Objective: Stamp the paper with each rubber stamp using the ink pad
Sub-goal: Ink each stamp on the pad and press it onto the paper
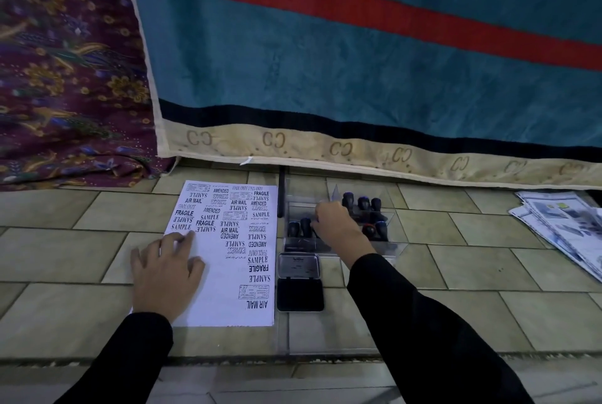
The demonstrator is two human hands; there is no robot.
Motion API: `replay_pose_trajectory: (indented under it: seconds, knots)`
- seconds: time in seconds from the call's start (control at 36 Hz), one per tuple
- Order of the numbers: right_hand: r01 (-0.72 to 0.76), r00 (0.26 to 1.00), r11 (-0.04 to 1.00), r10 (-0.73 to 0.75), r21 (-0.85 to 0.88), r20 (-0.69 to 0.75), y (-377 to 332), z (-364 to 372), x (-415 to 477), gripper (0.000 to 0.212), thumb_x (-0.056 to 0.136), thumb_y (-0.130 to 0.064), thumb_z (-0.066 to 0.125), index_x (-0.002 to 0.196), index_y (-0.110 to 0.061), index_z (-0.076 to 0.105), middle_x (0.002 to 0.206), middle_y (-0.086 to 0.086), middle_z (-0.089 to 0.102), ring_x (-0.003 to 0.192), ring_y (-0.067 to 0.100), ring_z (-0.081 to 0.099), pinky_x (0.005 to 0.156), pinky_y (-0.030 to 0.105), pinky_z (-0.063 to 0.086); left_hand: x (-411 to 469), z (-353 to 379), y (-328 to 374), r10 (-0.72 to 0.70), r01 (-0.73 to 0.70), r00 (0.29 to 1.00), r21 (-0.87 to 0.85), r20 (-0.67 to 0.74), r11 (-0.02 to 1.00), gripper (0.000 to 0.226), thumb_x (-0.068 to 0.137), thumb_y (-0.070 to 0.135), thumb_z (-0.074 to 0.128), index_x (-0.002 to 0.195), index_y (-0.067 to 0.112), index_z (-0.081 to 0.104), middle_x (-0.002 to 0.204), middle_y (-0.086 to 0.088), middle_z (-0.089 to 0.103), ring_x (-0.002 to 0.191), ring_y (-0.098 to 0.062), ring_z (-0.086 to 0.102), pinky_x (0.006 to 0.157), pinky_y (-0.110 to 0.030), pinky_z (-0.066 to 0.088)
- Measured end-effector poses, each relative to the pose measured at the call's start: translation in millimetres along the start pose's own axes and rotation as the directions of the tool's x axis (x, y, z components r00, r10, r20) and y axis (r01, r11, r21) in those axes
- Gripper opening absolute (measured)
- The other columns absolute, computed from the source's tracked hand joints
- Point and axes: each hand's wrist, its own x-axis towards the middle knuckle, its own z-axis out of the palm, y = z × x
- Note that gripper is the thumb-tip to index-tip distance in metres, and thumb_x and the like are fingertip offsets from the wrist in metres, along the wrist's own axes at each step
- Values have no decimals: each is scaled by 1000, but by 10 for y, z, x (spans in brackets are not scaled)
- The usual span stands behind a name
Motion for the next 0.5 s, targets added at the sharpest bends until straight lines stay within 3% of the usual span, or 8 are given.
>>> replay_pose_trajectory:
  seconds: [0.19, 0.36, 0.44, 0.5]
  knots:
    - [11, 997, 992, -2, 122, -71, 52, -103, -12, 14, 88, -14, 62, 90, 0, 64, 94, 18, 65, 89, 31, 62, 71, 35, 52, 92, -34, -46, -49, 53, 992, -36, 116, 998, 55, 88, 39, 44, 139, 20, 46, 132, -7, 51, 122, -31, 42, 111, -57, 18]
    - [77, 974, 945, -4, 317, -225, 177, -167, -150, 22, 86, -10, 62, 108, -8, 64, 107, 12, 64, 93, 24, 60, 80, 29, 49, 89, -53, -7, -37, 44, 998, -129, 57, 991, 54, 83, 23, 62, 135, 15, 50, 131, -12, 50, 123, -35, 40, 111, -56, 19]
    - [135, 954, 919, -19, 371, -300, 188, -196, -263, 27, 87, -10, 62, 113, -10, 65, 112, 9, 61, 85, 13, 59, 76, 13, 43, 50, -50, 55, 68, -73, 997, -187, -30, 980, 49, 84, 26, 63, 130, 14, 54, 133, -9, 50, 124, -34, 41, 111, -55, 22]
    - [166, 940, 884, -8, 437, -341, 174, -219, -370, 29, 86, -10, 63, 115, -10, 64, 112, 8, 60, 73, 1, 54, 68, 0, 40, 10, -61, 132, 180, -187, 982, -254, -50, 949, 54, 85, 48, 51, 130, 17, 54, 134, -3, 51, 128, -28, 40, 111, -50, 26]
